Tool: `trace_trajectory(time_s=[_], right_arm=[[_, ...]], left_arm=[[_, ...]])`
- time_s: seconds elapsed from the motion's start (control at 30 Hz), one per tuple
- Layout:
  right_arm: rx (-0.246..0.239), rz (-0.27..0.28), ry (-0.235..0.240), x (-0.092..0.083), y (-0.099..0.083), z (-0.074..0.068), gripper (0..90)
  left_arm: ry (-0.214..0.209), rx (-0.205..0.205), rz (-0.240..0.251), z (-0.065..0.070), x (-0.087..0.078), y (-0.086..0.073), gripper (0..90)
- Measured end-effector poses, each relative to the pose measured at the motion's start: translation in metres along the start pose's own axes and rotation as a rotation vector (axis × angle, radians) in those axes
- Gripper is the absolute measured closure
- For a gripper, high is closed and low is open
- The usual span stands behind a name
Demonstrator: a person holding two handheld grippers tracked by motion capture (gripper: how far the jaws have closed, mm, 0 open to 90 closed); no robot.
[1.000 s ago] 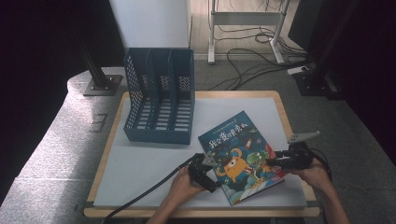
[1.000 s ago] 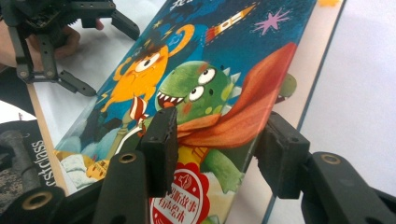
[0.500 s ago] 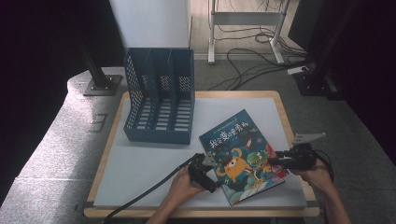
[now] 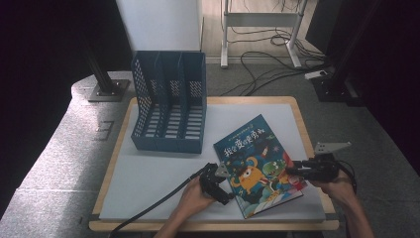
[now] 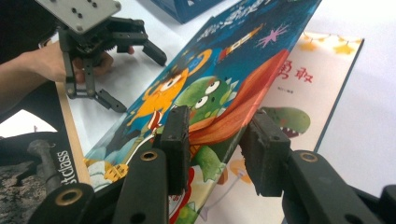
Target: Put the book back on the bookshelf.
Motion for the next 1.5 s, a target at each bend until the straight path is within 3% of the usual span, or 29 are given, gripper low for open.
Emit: trace_trajectory(time_s=[0.27,0.4,0.9,1.13,1.33,1.5], right_arm=[[0.059,-0.068,-0.004,-0.011,-0.011,-0.004,61.6],[0.062,-0.089,0.002,-0.011,-0.011,-0.003,61.3],[-0.169,0.057,0.019,-0.021,-0.001,-0.031,61.2],[-0.232,0.102,0.033,-0.025,-0.005,-0.036,61.2],[-0.252,0.135,0.036,-0.027,-0.011,-0.037,61.3],[-0.261,0.153,0.043,-0.029,-0.015,-0.036,61.3]], left_arm=[[-0.001,0.003,-0.003,0.000,0.000,0.000,0.3],[-0.003,0.007,-0.006,-0.001,0.000,0.000,0.3],[-0.030,-0.007,0.001,-0.004,-0.001,0.000,0.0],[-0.059,-0.024,0.009,-0.007,-0.003,0.000,0.0],[-0.081,-0.037,0.017,-0.010,-0.004,0.000,0.0],[-0.148,-0.069,0.049,-0.015,-0.001,0.003,0.0]])
Point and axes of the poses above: each handheld gripper's, and its own axes: x roughly forward along the jaws, y roughly out of its top, z roughly to its right, the point moved 1 cm from there along x, roughly forward along the jaws, and after that the axes turned 3 degrees about z, right-handed, at the moved point
